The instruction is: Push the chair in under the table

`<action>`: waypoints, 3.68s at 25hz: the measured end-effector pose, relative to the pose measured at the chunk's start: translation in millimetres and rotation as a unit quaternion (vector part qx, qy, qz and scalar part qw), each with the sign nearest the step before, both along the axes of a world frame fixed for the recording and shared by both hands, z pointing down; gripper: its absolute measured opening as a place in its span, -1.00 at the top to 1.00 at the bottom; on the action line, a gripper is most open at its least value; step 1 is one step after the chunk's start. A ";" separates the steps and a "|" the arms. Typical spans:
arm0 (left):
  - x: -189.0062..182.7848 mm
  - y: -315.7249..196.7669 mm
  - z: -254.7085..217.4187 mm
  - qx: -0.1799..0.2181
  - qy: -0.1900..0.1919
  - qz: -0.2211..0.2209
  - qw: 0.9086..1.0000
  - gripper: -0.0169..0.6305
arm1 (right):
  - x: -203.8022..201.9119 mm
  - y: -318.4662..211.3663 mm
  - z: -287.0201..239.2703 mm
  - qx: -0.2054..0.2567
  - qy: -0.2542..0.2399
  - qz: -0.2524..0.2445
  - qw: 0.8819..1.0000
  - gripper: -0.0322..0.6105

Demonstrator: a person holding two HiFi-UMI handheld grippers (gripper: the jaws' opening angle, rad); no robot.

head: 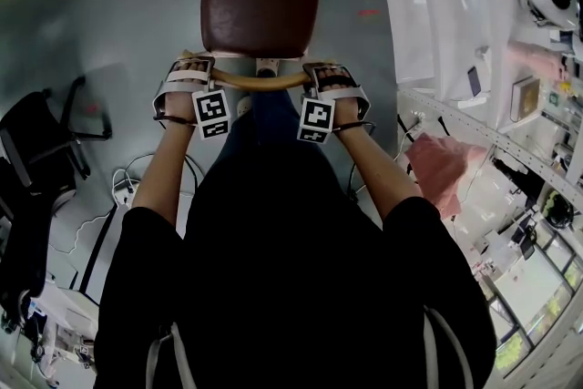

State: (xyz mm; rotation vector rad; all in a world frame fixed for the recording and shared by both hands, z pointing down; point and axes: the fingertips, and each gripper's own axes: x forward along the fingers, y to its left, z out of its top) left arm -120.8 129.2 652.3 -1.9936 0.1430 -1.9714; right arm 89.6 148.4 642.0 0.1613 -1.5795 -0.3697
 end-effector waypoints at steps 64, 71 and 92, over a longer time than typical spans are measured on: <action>14.2 -279.4 5.1 -0.002 -0.005 -0.018 1.000 0.30 | 17.3 -293.1 2.5 0.007 0.069 0.019 0.997 0.32; 15.9 -277.2 4.8 -0.014 0.010 -0.014 1.000 0.30 | 18.6 -292.6 2.3 0.005 0.076 0.018 0.997 0.32; 36.0 -263.5 -39.3 -0.072 0.182 -0.093 0.976 0.13 | 17.0 -281.8 -32.1 0.006 -0.002 0.126 0.992 0.26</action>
